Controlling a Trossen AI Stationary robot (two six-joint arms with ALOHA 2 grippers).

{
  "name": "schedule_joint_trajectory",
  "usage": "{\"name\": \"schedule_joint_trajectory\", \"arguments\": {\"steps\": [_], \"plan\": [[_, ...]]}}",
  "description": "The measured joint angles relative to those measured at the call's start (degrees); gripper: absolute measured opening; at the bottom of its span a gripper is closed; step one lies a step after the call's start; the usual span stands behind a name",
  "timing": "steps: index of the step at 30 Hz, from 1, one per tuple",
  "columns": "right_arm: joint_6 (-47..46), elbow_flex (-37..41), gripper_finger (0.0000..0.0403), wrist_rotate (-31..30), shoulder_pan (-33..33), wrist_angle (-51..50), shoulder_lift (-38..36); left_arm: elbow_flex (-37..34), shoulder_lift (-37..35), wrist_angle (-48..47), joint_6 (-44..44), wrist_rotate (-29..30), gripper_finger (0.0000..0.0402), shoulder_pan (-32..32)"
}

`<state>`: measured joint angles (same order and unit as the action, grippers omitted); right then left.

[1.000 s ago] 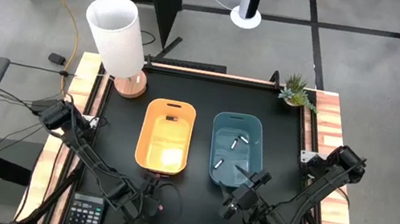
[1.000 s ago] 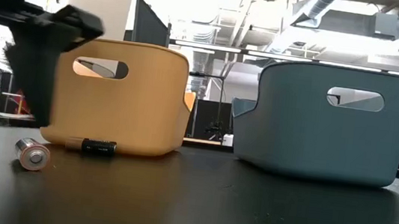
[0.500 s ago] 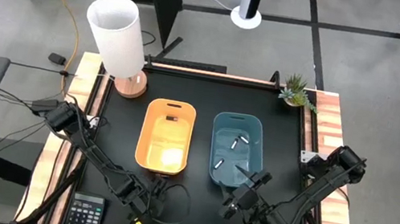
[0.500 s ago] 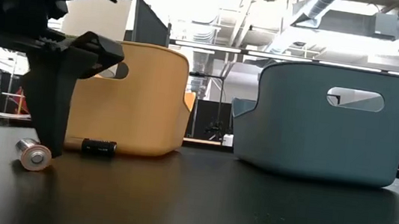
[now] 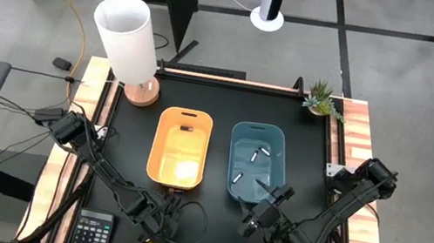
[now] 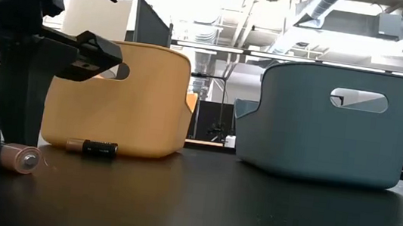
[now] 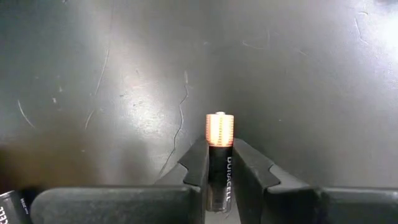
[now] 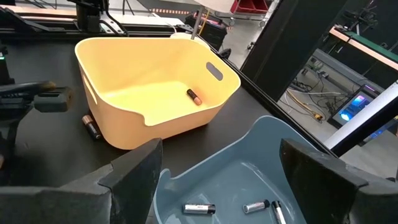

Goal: Sort batteries
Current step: Put the bottom black battery into the orange bin, then put the black battery into the orange bin

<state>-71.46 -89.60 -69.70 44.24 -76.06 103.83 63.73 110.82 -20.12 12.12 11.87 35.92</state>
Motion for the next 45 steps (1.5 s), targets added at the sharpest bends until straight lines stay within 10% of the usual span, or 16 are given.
{"name": "schedule_joint_trajectory", "arguments": {"steps": [16,30,45], "plan": [[-0.01,0.02,0.0340,0.10,-0.01,0.05,0.00,1.03,-10.91,-7.29,0.57,7.82,0.0038,-0.13],[0.00,0.02,0.0340,0.10,0.00,0.25,0.00,1.01,-29.69,-14.39,-0.27,26.50,0.0039,-7.82],[0.13,0.04,0.0340,0.10,-0.01,0.07,0.00,0.82,-28.39,-19.52,0.34,26.23,0.0244,-11.10]]}}
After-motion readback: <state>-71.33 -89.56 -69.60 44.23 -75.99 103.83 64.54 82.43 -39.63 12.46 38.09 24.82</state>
